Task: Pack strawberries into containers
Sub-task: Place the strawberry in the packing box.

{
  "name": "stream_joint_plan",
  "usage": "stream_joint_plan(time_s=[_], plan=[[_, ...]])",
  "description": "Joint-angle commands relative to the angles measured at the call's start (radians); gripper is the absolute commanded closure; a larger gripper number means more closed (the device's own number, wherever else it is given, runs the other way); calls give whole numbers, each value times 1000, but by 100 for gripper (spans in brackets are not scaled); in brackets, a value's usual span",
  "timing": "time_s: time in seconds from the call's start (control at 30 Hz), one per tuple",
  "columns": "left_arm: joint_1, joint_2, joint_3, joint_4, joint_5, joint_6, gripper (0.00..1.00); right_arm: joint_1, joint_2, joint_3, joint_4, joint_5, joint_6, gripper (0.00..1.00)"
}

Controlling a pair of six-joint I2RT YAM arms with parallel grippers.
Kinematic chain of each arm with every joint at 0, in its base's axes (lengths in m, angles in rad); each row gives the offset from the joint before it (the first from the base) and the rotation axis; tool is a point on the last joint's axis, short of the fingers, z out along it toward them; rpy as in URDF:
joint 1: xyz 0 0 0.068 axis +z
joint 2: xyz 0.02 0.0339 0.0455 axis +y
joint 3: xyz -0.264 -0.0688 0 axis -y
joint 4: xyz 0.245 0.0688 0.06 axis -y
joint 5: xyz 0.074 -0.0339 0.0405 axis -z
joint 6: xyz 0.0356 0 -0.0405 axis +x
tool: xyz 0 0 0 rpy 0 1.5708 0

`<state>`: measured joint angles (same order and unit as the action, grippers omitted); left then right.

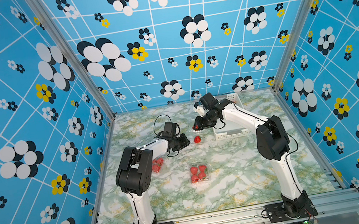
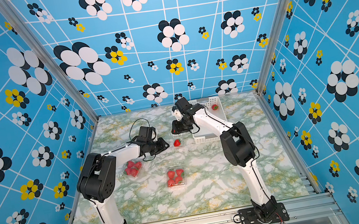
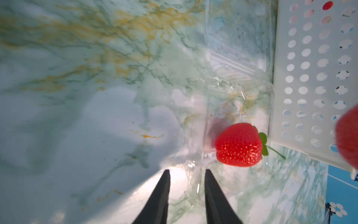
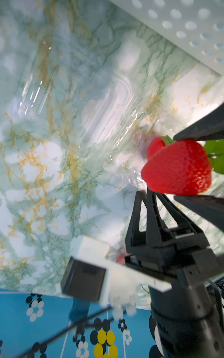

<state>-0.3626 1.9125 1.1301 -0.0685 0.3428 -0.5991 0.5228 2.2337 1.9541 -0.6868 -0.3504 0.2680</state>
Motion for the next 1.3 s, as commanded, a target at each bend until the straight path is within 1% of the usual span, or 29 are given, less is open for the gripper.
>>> stream_joint_plan(time_s=[0.0,0.13,0.2,0.33,0.4,0.47,0.6,0.73,0.77,0.83,0.87,1.0,1.1,1.2,1.27], plan=[[5,-56,-5,26,-22,0,63,13,43,4,-7,-12,7,84],[6,-57,-7,34,-19,-1,60,20,71,5,-9,-8,10,84],[5,-57,-8,40,-18,-1,60,27,68,-10,-1,-10,13,83],[11,-90,-25,69,-19,-13,59,35,77,-13,-10,2,18,72],[14,-98,-35,78,-19,-17,58,37,81,-8,-15,8,21,61],[14,-106,-39,78,-20,-16,58,35,80,-2,-24,17,25,54],[15,-118,-43,79,-24,-13,58,36,75,16,-53,44,6,45],[15,-127,-43,86,-22,-11,58,36,79,66,-100,58,-22,43],[15,-133,-46,93,-21,-11,54,36,65,66,-101,68,-29,42],[15,-141,-45,101,-22,-10,51,34,25,55,-88,99,-46,42],[13,-138,-34,95,-18,-5,51,29,2,53,-82,135,-52,42],[-10,-101,64,48,-18,32,50,-21,-25,102,-73,281,-72,42],[-28,-48,162,23,-16,45,50,-100,29,201,-106,281,-79,43],[-53,23,268,4,-8,48,48,-174,78,253,-80,294,-82,43],[-72,72,335,-16,-4,55,48,-219,142,335,-100,272,-80,43]])
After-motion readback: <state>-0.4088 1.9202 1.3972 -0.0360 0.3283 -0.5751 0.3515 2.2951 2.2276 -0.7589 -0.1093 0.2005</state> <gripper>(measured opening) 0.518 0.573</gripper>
